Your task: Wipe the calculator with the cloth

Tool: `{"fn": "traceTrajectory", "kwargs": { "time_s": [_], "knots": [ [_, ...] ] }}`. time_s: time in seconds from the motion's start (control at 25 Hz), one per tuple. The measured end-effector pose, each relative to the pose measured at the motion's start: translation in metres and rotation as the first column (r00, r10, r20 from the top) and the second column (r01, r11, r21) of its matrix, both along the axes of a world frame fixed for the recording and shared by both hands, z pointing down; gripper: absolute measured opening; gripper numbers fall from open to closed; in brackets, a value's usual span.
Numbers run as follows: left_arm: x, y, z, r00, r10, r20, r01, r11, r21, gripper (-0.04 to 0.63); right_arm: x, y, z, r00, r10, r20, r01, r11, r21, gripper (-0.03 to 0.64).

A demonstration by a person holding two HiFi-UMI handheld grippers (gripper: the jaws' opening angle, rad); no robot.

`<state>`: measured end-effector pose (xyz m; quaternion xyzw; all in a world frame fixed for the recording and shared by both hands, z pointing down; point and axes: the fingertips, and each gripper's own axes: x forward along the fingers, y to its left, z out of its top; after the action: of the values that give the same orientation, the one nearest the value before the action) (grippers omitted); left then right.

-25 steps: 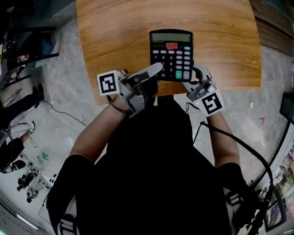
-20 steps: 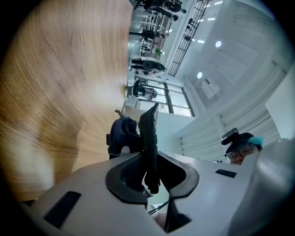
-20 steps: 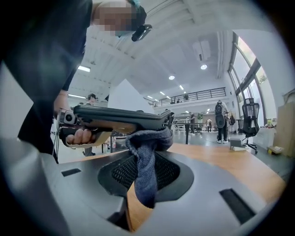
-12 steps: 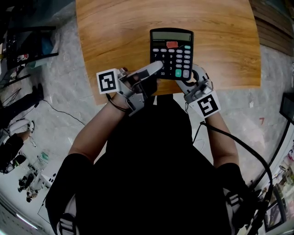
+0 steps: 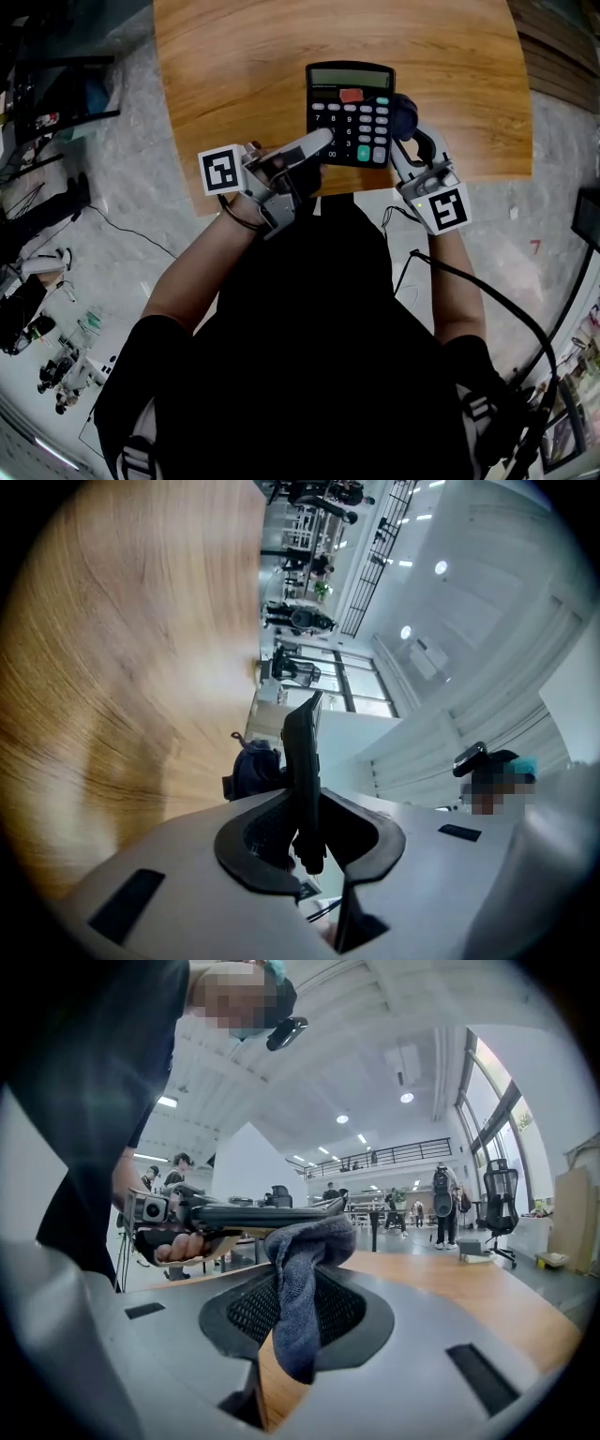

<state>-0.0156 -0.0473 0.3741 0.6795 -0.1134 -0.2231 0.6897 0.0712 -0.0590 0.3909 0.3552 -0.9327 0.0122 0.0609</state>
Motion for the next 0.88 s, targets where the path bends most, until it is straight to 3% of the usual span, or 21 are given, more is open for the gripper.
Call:
{"fn": "traceTrajectory", "kwargs": {
  "time_s": [0.24, 0.44, 0.6, 0.88],
  "knots": [
    [-0.002, -0.002, 0.001, 0.999, -0.03, 0.018, 0.029, 0.999, 0.014, 0.071, -0.028, 0.055, -0.004, 0.995, -0.102, 0.005, 0.102, 0.995, -0.011, 0.087],
    [-0.018, -0.032, 0.03, 0.996, -0.052, 0.073, 0.051, 0.999, 0.013, 0.071, -0.038, 0.063, 0.031, 0.993, -0.122, 0.001, 0.121, 0.986, -0.115, 0.087],
    [-0.021, -0.047, 0.057, 0.993, -0.065, 0.096, 0.064, 0.998, 0.012, 0.071, -0.012, 0.065, 0.06, 0.998, -0.048, -0.032, 0.041, 0.982, -0.185, 0.087],
    [-0.011, -0.048, 0.118, 0.988, -0.025, 0.152, 0.028, 1.0, -0.015, 0.071, 0.038, 0.028, 0.084, 0.985, 0.144, -0.092, -0.161, 0.963, -0.214, 0.087]
  ]
}}
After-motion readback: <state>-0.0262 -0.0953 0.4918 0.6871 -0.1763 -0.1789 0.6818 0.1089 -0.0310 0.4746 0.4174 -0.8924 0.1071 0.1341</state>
